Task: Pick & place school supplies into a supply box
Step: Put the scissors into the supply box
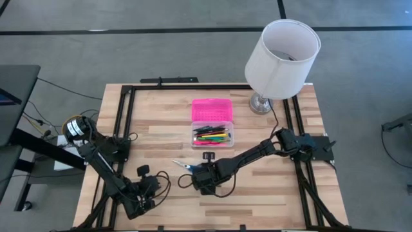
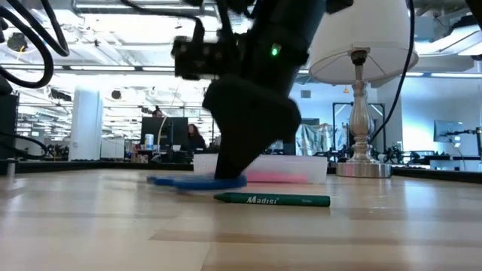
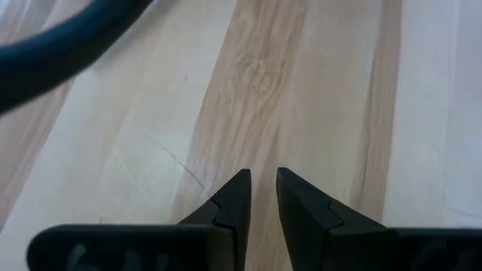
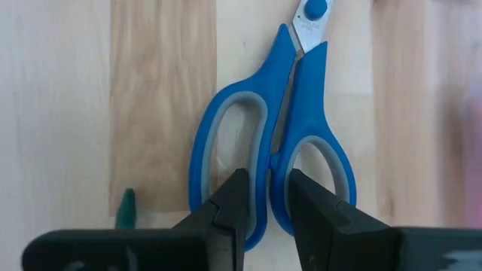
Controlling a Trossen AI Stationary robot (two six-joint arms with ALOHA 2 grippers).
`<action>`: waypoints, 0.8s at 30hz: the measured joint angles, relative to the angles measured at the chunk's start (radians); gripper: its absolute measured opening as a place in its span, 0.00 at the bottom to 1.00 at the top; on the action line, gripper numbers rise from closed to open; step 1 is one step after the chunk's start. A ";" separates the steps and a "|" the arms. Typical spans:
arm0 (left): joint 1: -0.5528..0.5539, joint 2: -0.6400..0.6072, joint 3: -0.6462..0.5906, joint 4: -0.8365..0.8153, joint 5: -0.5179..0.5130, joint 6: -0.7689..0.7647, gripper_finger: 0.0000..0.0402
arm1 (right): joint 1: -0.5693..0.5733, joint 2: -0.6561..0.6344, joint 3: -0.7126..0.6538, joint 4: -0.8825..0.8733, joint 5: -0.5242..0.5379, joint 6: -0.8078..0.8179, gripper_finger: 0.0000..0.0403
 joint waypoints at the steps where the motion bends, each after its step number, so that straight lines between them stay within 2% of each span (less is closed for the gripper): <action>1: 0.000 0.000 0.000 0.000 0.000 0.000 0.15 | 0.002 -0.010 0.000 -0.005 0.009 0.000 0.16; 9: 0.000 0.000 0.000 0.000 -0.002 0.001 0.15 | 0.020 -0.081 0.003 -0.096 0.082 0.003 0.16; 18: 0.000 0.000 0.000 0.000 -0.017 0.003 0.15 | 0.000 -0.161 0.006 -0.416 0.208 0.106 0.16; 24: 0.006 -0.001 0.000 0.000 -0.044 0.004 0.15 | -0.060 -0.174 0.006 -0.580 0.279 0.053 0.16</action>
